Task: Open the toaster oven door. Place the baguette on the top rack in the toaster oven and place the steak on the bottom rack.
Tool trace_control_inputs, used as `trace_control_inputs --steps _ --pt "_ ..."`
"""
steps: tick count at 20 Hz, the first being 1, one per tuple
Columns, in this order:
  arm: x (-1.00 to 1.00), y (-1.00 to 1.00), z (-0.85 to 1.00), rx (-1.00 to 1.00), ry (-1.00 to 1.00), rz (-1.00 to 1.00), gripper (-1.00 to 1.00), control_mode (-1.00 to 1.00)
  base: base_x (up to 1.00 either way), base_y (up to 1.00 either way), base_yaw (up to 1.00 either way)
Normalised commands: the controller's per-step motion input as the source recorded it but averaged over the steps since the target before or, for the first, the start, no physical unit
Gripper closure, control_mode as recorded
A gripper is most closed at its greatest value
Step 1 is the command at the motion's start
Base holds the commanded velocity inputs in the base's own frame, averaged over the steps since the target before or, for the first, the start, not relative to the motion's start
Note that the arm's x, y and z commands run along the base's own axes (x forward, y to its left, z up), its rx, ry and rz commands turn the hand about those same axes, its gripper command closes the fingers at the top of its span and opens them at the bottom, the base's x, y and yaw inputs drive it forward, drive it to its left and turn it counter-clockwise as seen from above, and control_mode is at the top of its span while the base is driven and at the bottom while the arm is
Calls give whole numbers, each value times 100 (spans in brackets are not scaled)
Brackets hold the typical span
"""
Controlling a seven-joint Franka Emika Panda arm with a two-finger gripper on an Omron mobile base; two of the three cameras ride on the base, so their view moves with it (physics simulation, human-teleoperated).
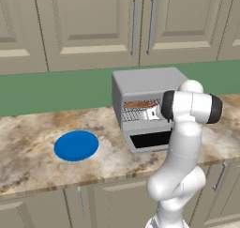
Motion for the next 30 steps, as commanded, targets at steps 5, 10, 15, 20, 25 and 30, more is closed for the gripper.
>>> trace_control_inputs --steps 5,10,15,20,25,30 --pt "-6 -26 -35 1 7 1 -100 -100 0 0 0" --pt "-42 0 -67 -3 22 0 -100 -100 0 0 0" --pt "-94 0 -59 -8 29 0 -100 -100 0 0 0" --pt "-100 0 -39 -9 33 0 -100 -100 0 0 0" --pt "-86 -7 -7 -6 26 0 -100 -100 0 0 0" --pt "-9 -3 100 0 -1 0 -100 -100 0 0 0"
